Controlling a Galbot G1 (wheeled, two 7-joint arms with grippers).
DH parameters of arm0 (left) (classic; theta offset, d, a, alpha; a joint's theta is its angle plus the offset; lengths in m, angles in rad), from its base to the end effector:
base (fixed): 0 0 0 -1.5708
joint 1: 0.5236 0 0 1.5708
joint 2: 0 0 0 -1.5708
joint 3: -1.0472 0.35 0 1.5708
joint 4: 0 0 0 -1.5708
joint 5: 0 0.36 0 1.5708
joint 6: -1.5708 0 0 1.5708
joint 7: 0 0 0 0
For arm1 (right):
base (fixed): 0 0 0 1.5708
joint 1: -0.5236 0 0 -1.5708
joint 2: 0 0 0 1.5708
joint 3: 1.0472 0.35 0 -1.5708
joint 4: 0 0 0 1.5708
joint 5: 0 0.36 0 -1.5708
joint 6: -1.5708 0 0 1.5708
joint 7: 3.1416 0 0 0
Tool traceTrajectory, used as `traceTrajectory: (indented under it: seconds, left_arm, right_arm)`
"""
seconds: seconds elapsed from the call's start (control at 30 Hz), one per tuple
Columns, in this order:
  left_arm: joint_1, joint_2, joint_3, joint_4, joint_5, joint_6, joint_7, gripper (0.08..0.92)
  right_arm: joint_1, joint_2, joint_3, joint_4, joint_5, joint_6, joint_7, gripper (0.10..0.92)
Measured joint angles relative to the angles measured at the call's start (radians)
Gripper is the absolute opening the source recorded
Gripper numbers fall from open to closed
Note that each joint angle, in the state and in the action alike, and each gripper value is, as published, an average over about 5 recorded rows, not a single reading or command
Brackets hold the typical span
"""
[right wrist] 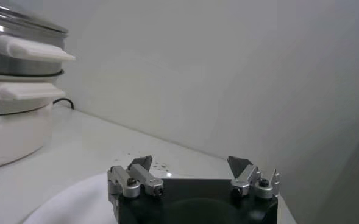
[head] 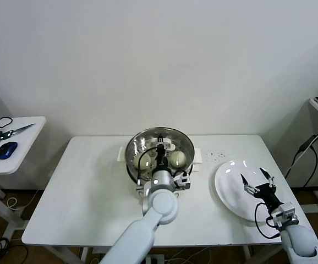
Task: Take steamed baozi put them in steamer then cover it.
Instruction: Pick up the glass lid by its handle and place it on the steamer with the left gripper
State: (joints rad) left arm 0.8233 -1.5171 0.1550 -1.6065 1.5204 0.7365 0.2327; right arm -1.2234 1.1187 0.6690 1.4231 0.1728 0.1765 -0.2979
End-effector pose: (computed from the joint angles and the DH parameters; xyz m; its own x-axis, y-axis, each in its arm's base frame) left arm 0.3505 -0.2074 -0.2779 -0.9985 -0.0537 0.0134 0.0123 0.0209 0.9997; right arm 0.2873 -0.2224 -0.3965 -0.9776 -0.1389 0.1580 -0.1771 0.9488 -0.2616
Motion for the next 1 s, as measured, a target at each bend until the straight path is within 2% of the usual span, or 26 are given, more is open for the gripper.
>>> traceTrajectory:
  seconds: [0.77, 0.87, 1.0]
  left_arm:
    - [-0.007, -0.002, 0.0, 0.031, -0.018, 0.0, -0.02, 0.148]
    - [-0.006, 0.002, -0.001, 0.026, -0.021, 0.0, -0.014, 0.17]
    - [-0.001, 0.012, 0.002, 0.011, -0.032, -0.001, -0.002, 0.274]
  right_arm:
    - [0.001, 0.012, 0.007, -0.005, -0.015, 0.008, -0.008, 0.823]
    - [0.001, 0.012, 0.007, -0.004, -0.015, 0.007, -0.009, 0.823]
    - [-0.001, 0.011, 0.007, 0.0, -0.014, 0.0, -0.012, 0.823]
